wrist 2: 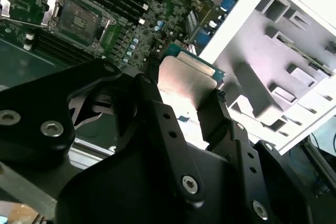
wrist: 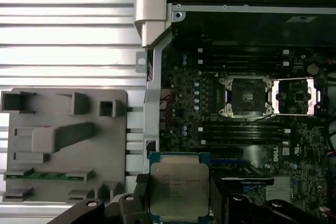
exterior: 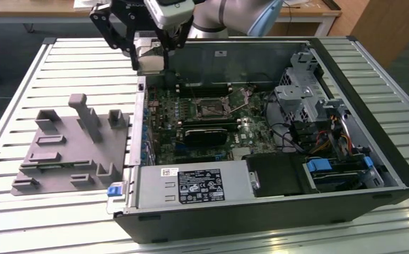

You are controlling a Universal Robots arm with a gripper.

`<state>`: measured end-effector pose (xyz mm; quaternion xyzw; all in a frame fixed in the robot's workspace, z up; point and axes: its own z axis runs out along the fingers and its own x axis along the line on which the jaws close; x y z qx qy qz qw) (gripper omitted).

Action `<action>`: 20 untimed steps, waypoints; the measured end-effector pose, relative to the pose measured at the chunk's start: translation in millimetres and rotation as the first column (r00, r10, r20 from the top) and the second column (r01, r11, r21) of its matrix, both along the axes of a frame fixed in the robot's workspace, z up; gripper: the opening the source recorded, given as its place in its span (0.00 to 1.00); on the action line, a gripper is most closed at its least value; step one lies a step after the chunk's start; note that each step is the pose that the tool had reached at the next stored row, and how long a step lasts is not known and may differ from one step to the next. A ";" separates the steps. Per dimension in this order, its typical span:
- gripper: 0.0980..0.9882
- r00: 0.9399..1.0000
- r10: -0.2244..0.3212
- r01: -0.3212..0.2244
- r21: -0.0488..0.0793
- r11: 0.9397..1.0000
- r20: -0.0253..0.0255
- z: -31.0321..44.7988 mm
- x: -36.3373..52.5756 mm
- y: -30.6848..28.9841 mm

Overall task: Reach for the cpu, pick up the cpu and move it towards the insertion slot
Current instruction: 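Pick up the cpu and move it towards the insertion slot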

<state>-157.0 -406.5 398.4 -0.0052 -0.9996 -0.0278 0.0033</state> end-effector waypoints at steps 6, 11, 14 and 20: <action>0.50 1.000 0.001 -0.001 0.002 1.000 0.000 -0.4 16.4 4.6; 0.50 1.000 0.001 -0.001 0.004 1.000 0.000 -0.7 33.9 8.6; 0.50 1.000 0.001 -0.001 0.005 1.000 0.000 -0.7 43.4 11.5; 0.50 1.000 0.001 -0.001 0.006 1.000 0.001 -0.8 59.8 18.2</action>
